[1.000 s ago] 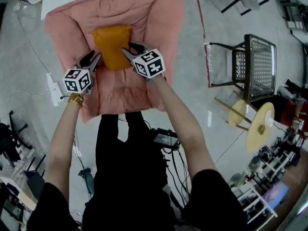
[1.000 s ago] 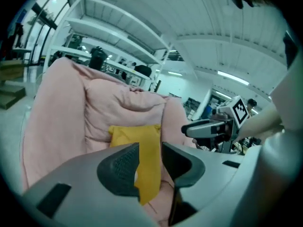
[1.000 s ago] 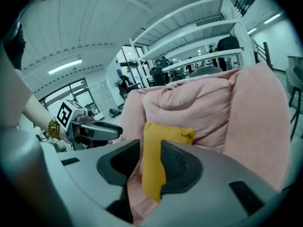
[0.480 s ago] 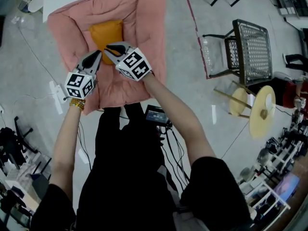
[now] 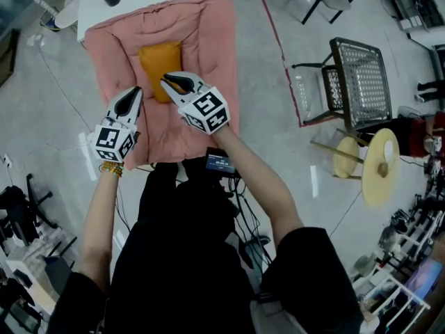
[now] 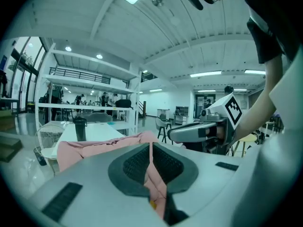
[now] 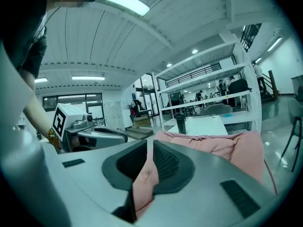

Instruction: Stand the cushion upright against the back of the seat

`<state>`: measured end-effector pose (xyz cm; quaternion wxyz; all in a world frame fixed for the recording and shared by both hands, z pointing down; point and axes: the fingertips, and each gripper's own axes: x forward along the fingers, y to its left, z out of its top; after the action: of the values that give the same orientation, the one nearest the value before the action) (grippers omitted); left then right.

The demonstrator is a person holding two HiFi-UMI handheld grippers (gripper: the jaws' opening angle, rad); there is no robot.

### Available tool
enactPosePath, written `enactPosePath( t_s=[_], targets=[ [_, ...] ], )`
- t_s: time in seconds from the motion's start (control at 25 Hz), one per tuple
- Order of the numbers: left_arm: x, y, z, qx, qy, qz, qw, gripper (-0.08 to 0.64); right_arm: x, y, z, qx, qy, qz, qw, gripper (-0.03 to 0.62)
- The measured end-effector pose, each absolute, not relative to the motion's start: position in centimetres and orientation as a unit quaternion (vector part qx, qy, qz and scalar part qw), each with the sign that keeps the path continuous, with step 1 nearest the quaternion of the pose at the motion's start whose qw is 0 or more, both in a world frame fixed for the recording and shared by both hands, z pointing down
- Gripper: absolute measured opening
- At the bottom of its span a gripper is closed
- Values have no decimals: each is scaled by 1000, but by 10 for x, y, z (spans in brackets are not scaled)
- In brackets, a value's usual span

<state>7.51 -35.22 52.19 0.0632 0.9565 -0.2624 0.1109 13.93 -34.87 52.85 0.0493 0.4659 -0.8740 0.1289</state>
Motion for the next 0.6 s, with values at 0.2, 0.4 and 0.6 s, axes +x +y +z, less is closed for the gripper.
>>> enactPosePath(
  t_s=[0.2, 0.4, 0.6],
  targets=[
    [54, -332, 505, 955, -279, 89, 49, 28, 135, -322, 512, 485, -865, 119, 37, 46],
    [28, -313, 492, 957, -277, 71, 45, 23, 112, -299, 494, 503, -857, 104, 42, 41],
    [5, -291, 470, 964, -257, 56, 37, 20, 94, -272, 472, 529, -842, 103, 31, 38]
  ],
)
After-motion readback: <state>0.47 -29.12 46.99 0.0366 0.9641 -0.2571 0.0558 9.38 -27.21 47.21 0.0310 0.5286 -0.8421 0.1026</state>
